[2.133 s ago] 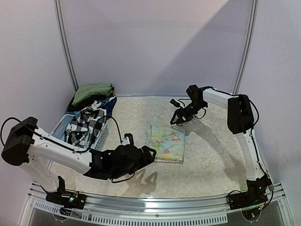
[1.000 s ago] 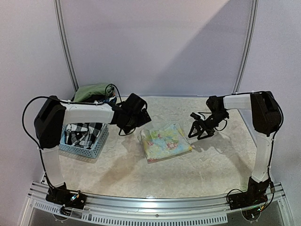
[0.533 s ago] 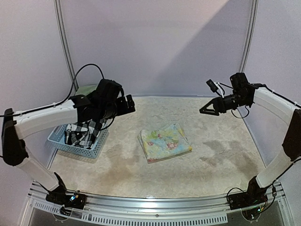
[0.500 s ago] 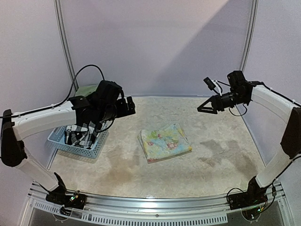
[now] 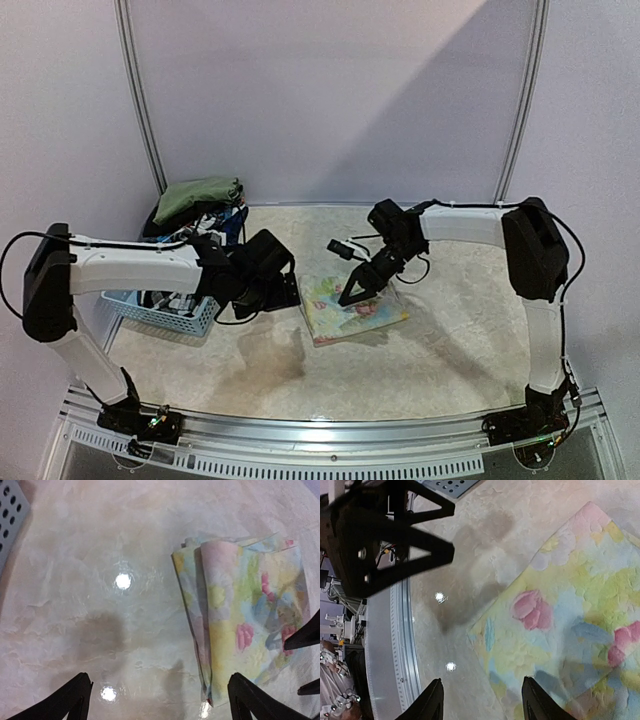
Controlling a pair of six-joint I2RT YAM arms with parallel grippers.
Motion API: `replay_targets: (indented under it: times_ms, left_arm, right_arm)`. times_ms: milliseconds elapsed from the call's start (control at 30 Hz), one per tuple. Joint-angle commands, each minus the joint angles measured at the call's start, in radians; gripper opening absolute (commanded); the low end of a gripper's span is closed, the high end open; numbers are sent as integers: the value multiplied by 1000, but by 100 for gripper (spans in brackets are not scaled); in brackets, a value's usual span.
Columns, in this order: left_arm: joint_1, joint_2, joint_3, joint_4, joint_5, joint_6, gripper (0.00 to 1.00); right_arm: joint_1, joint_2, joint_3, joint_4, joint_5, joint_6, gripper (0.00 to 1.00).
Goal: Fold and stack the mixed laundry pile
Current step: Move the square-folded skirt to the center of the board, then pick up the square-folded skirt from the center of the board.
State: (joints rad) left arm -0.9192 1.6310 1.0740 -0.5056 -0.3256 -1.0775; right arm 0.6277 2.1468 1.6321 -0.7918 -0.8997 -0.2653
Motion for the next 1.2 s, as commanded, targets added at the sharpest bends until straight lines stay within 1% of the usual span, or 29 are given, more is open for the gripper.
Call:
replay_targets:
  times_ms: [0, 167, 300, 400, 500, 600, 733, 800, 900, 967, 1067, 1167]
  left_arm:
    - [13, 49, -34, 117, 81, -52, 99]
    - [57, 81, -111, 272, 155, -72, 99]
    - [104, 112, -158, 427, 200, -68, 99]
    - [134, 178, -131, 517, 261, -24, 98]
    - [158, 247, -73, 557, 333, 9, 97]
    - [179, 291, -30, 595, 379, 31, 97]
    - [214, 336, 40, 565, 405, 46, 97]
    - [228, 359, 70, 538, 418, 41, 96]
    - [245, 391, 109, 480, 440, 35, 95]
    - [260, 416, 133, 458, 476, 28, 93]
    - [287, 445, 154, 456, 539, 22, 91]
    - [324, 473, 160, 459, 619, 21, 88]
  right_arm:
    - [-21, 136, 113, 21, 42, 134, 52]
    - [-74, 265, 204, 79, 98, 243, 51]
    - [-109, 347, 274, 82, 109, 339, 51]
    - [-129, 379, 301, 117, 97, 373, 51]
    - [-134, 398, 348, 117, 96, 374, 51]
    - [-139, 399, 404, 67, 28, 353, 54]
    - [-165, 283, 384, 17, 18, 279, 60]
    - [-185, 179, 349, 3, 31, 222, 63]
    - [-207, 67, 279, -19, 57, 169, 65]
    - [-213, -6, 217, -25, 108, 130, 66]
    - [-215, -49, 111, -8, 166, 78, 66]
    - [-215, -39, 27, 25, 150, 68, 64]
